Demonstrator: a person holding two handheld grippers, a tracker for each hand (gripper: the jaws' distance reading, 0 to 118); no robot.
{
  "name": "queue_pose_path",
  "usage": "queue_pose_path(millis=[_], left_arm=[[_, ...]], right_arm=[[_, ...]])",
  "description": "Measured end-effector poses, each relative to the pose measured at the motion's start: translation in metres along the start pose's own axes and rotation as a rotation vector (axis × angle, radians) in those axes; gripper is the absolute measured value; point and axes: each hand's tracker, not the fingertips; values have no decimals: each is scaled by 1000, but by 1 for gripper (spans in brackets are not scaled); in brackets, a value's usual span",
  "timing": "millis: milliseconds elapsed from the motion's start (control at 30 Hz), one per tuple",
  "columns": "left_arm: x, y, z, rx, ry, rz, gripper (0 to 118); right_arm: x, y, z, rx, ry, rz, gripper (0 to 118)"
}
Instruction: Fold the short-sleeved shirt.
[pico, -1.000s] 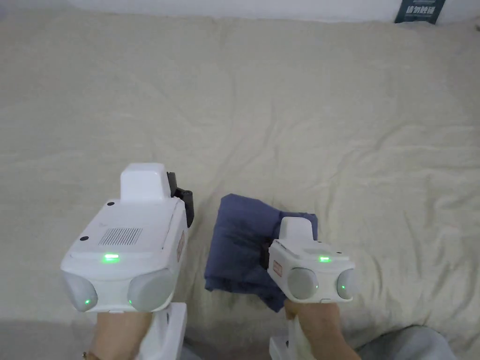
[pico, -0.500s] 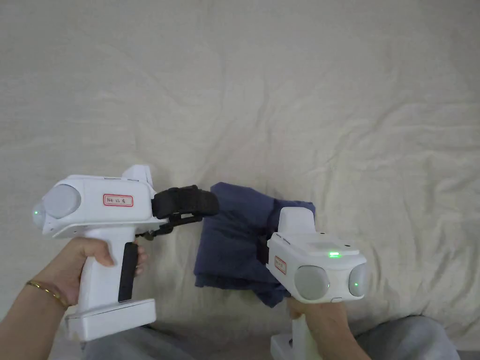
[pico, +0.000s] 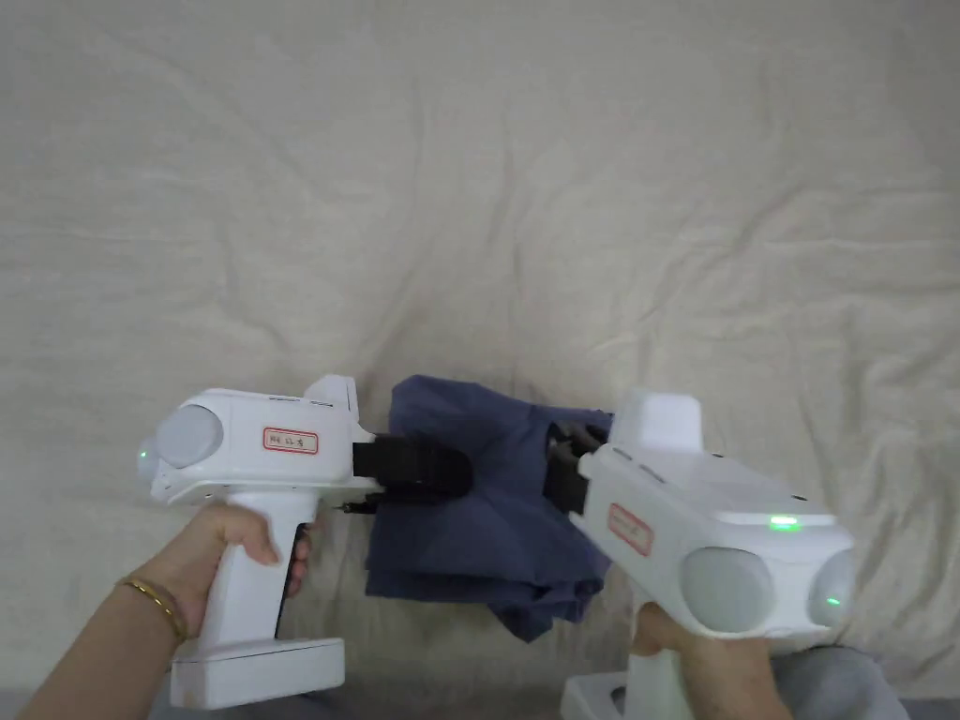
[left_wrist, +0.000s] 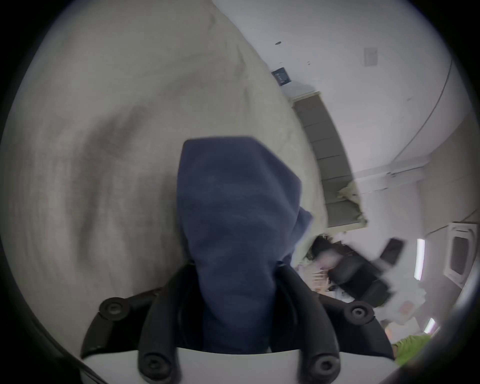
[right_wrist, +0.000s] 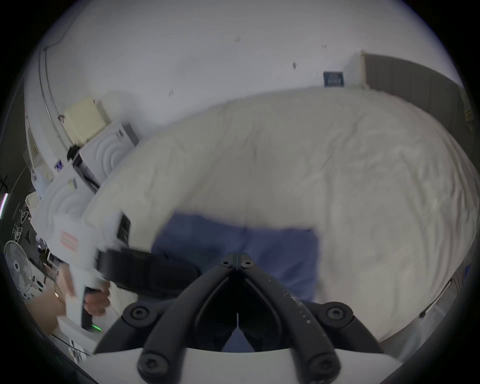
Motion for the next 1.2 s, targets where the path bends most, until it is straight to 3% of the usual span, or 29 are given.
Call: queue_pose_path(millis=[33,200,300,500,733,900,1000,1033,1067,1133,1167,1200], left_arm=[[3,1,2,8,-39,32,32],[41,7,11,-3,145,48,28],[49,11,41,32,188,-11,28],[-10,38,152,123,428,16,28],[-102,74,270,197,819,166,28],[-144,94,323,187,1060,152,31],[-162,100,348,260,1226,173,38],[-168,99,353,288,1290,187,46],[-172,98,354,318,1366,190,64],[-172,90,356,386,1484,153,86],[-170,86,356,418,1498,125,92],[-163,82,356,457,1510,110,90]], right_arm=[[4,11,14,53,-6,17,2],[18,51,75,253,-29,64,2],[27,64,97,305,-16,26,2],[22,70,107,339,-4,18,2],[2,68,88,289,0,7,2],[-3,67,80,245,-34,43,2],[-5,67,78,229,-49,57,2],[-5,67,76,226,-53,66,2],[-6,67,75,223,-57,72,2],[-6,67,74,213,-50,74,2],[-6,66,75,212,-43,75,2],[-6,66,75,210,-36,81,2]])
